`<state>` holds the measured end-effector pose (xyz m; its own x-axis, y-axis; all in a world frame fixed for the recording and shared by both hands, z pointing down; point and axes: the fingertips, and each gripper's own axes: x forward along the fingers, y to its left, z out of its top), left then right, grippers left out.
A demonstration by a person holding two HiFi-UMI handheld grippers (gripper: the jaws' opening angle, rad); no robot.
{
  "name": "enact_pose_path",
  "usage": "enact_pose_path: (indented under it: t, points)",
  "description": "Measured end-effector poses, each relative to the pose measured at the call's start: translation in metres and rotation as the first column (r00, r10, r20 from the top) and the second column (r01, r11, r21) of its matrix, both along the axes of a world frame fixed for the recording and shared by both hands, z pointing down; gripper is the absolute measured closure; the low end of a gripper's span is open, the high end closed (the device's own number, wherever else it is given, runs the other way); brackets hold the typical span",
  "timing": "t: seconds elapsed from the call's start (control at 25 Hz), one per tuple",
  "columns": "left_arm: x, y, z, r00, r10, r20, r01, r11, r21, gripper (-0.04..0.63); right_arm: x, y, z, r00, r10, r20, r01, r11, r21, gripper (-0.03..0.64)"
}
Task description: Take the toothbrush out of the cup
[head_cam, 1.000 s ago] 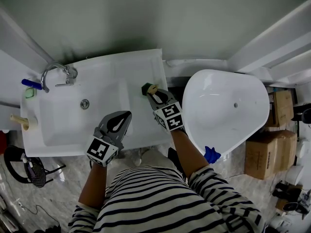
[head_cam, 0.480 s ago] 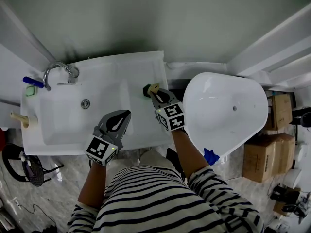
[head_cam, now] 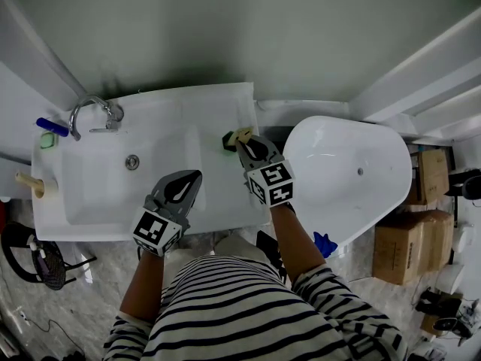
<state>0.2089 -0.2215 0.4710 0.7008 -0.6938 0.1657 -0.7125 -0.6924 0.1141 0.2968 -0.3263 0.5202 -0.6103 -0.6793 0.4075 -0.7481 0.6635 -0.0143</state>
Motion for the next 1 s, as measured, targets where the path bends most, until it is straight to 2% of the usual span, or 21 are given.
enact_pose_path:
  t: [0.56, 1.0]
  points:
    - [-0.015, -0.001, -0.006, 1.000, 0.007, -0.022, -0.007, 1.000, 0.017, 0.588, -0.005, 0.012, -0.049, 1.000, 0.022, 0.004, -0.023, 0.995, 0.095, 0.580]
    - [-0.017, -0.005, -0.015, 0.999, 0.025, -0.025, -0.024, 0.999, 0.040, 0.588, -0.017, 0.039, -0.078, 0.997, -0.002, 0.073, -0.008, 0.991, 0.136, 0.581]
